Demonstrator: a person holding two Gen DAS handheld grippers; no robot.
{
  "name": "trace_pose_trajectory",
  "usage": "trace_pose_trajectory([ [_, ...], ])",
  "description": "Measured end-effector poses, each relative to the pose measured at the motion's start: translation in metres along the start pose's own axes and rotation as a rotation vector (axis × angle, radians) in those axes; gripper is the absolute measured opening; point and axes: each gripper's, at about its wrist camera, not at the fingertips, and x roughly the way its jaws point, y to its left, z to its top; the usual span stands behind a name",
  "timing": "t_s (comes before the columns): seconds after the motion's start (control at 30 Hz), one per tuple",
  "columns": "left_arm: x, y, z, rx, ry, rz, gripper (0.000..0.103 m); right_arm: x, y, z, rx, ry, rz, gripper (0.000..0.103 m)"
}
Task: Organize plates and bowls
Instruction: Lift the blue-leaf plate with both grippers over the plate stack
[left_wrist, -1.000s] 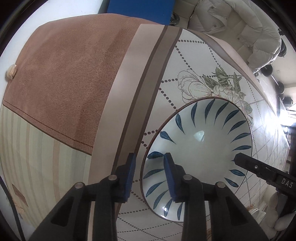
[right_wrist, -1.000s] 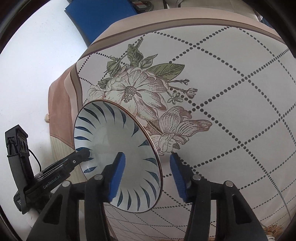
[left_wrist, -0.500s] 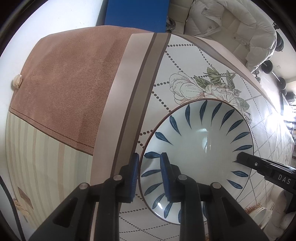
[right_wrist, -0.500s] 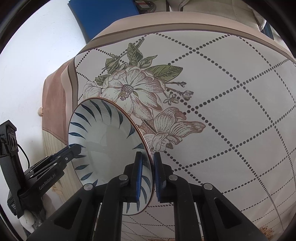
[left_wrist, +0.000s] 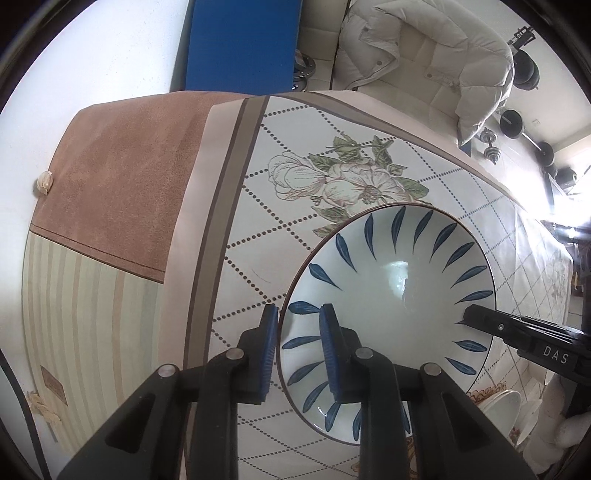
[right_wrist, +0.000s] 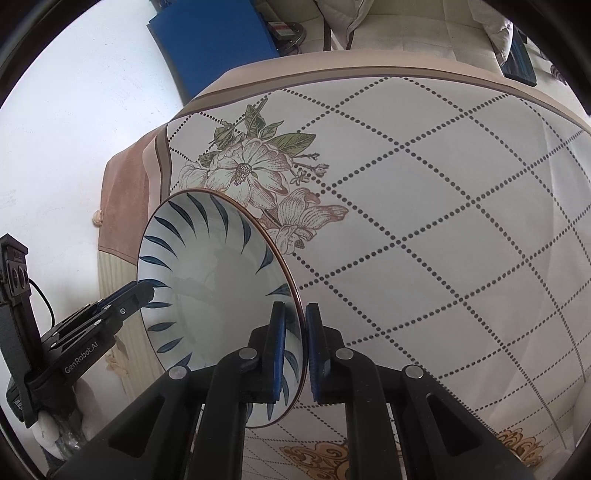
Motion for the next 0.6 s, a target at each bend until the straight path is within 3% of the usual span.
trace_pose_trajectory([
  [0.27,-0.029,-0.066,-0.036,0.102,-0.02,-0.017,0.021,-0.053,-0.046,-0.059,0.048,-0.054,0.019,0.012],
  [0.6,-0.049,-0.169,-0.097,0.279,-0.004,-0.062,0.021,-0.119,-0.139,-0.162,0.183,-0.127,0.041,0.012],
])
